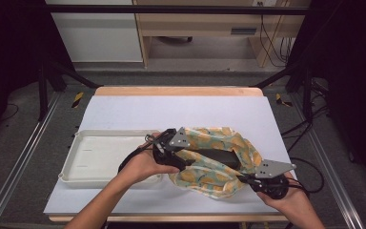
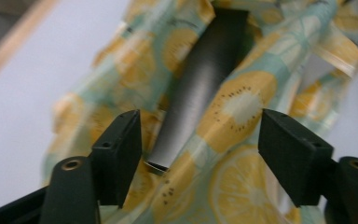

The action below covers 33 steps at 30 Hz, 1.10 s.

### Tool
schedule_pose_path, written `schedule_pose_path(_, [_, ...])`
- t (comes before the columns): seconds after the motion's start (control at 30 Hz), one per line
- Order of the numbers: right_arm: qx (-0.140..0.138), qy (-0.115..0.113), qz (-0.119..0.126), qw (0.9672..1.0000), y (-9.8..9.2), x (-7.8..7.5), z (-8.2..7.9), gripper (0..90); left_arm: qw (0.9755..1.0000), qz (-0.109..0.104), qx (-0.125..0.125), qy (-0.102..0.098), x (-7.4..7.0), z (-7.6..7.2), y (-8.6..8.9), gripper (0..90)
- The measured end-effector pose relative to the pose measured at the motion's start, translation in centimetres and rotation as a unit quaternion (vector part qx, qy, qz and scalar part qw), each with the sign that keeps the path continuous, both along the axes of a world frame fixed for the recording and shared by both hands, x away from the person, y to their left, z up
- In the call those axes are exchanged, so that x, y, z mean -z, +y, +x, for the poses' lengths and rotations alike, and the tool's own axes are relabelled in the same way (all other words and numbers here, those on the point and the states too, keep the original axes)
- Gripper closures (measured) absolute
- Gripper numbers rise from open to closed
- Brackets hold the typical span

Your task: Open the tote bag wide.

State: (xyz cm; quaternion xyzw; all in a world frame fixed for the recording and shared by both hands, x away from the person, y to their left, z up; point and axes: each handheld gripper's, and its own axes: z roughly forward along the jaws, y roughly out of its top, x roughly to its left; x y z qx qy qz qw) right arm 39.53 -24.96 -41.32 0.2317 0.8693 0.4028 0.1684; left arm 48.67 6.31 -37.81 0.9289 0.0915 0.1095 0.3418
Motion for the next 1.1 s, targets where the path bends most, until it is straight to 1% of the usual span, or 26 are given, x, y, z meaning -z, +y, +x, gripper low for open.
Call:
schedule_pose_path(0.03, [0.001,0.002,-0.001,1.0,0.0,0.0,-0.1,90.0,0.9998,0.019,0.006,-0.001,0.1,-0.1,-0.2,35.7])
schedule_pose_path(0.07, [0.002,0.002,-0.006,1.0,-0.2,0.0,-0.2,90.0,0.9992,0.036,0.016,0.001,0.1,-0.2,-0.4,44.9])
schedule_pose_path(0.1, [0.002,0.002,-0.006,1.0,-0.2,0.0,-0.2,90.0,0.9983,0.054,0.024,0.003,0.2,-0.4,-0.6,44.9])
schedule_pose_path(0.13, [0.005,0.003,-0.009,0.9999,-0.3,0.0,-0.3,90.0,0.9976,0.065,0.023,0.003,0.3,-0.6,-0.7,55.6])
schedule_pose_path(0.17, [0.005,0.003,-0.009,0.9999,-0.3,0.0,-0.3,90.0,0.9968,0.078,0.021,0.006,0.3,-0.8,-0.8,55.6])
schedule_pose_path(0.23, [0.011,0.006,-0.012,0.9999,-0.5,0.0,-0.4,90.0,0.9962,0.083,0.023,-0.007,0.3,-1.4,-1.0,69.1])
schedule_pose_path(0.27, [0.015,0.007,-0.011,0.9998,-0.7,0.0,-0.4,89.2,0.9963,0.083,0.022,-0.004,0.4,-1.8,-1.0,79.6])
schedule_pose_path(0.3, [0.015,0.007,-0.011,0.9998,-0.7,0.0,-0.4,89.2,0.9965,0.081,0.021,-0.003,0.5,-2.1,-1.0,79.6])
schedule_pose_path(0.33, [0.019,0.009,-0.011,0.9997,-0.8,0.0,-0.4,84.3,0.9967,0.078,0.021,-0.001,0.8,-2.8,-1.1,85.5])
schedule_pose_path(0.37, [0.022,0.007,-0.008,0.9997,-0.8,0.0,-0.3,80.0,0.9969,0.075,0.024,0.0,1.0,-3.2,-1.1,86.9])
schedule_pose_path(0.4, [0.022,0.007,-0.008,0.9997,-0.8,0.0,-0.3,80.0,0.9969,0.075,0.024,0.0,1.0,-3.2,-1.1,88.0])
schedule_pose_path(0.43, [0.027,0.007,-0.006,0.9996,-0.8,-0.1,-0.3,74.4,0.9968,0.074,0.03,0.001,1.2,-3.7,-1.1,88.0])
schedule_pose_path(0.47, [0.031,0.005,-0.003,0.9995,-0.7,-0.3,-0.3,66.5,0.9968,0.074,0.031,0.002,1.3,-4.0,-1.1,88.5])
schedule_pose_path(0.5, [0.037,0.005,0.0,0.9993,-0.6,-0.7,-0.2,54.2,0.9968,0.073,0.032,-0.001,1.4,-4.4,-1.1,88.9])
schedule_pose_path(0.53, [0.04,0.006,0.002,0.9992,-0.5,-1.0,-0.1,50.9,0.9967,0.072,0.037,0.002,1.7,-5.0,-1.1,88.9])
schedule_pose_path(0.6, [0.043,0.003,0.004,0.9991,-0.5,-1.2,0.0,48.0,0.9965,0.075,0.038,0.0,1.9,-5.3,-1.2,89.1])
schedule_pose_path(0.67, [0.054,-0.003,0.006,0.9985,-0.3,-2.2,0.5,38.2,0.9956,0.083,0.042,-0.002,2.2,-5.6,-1.2,89.6])
schedule_pose_path(0.73, [0.059,-0.006,0.007,0.9982,-0.3,-2.5,0.7,36.3,0.9958,0.081,0.043,0.004,2.6,-5.8,-1.1,89.7])
schedule_pose_path(0.8, [0.077,-0.008,0.007,0.997,-0.2,-2.9,1.6,33.4,0.9958,0.082,0.04,0.006,2.9,-5.8,-1.1,89.8])
schedule_pose_path(0.87, [0.097,-0.002,0.007,0.9952,-0.4,-3.2,2.8,30.9,0.9955,0.086,0.039,0.01,3.0,-5.8,-1.0,89.9])
schedule_pose_path(0.9, [0.124,0.0,0.005,0.9923,-0.5,-3.4,4.1,28.1,0.9954,0.088,0.037,0.011,3.0,-5.7,-1.1,89.9])
schedule_pose_path(0.97, [0.138,-0.002,-0.011,0.9904,-0.5,-3.6,5.4,26.1,0.995,0.093,0.036,0.01,2.9,-5.7,-1.1,89.9])
schedule_pose_path(1.0, [0.138,-0.002,-0.011,0.9904,-0.5,-3.6,5.4,26.1,0.995,0.093,0.036,0.01,2.9,-5.7,-1.1,89.9])
schedule_pose_path(1.03, [0.145,0.002,-0.019,0.9892,-0.4,-3.6,6.0,24.0,0.9948,0.095,0.036,0.011,2.8,-5.7,-1.1,89.9])
schedule_pose_path(1.07, [0.155,0.017,-0.03,0.9873,-0.4,-3.5,7.4,22.3,0.995,0.093,0.033,0.015,2.8,-5.6,-1.0,89.9])
schedule_pose_path(1.1, [0.157,0.022,-0.031,0.9869,-0.3,-3.5,7.7,21.7,0.995,0.093,0.033,0.015,2.8,-5.6,-1.0,89.9])
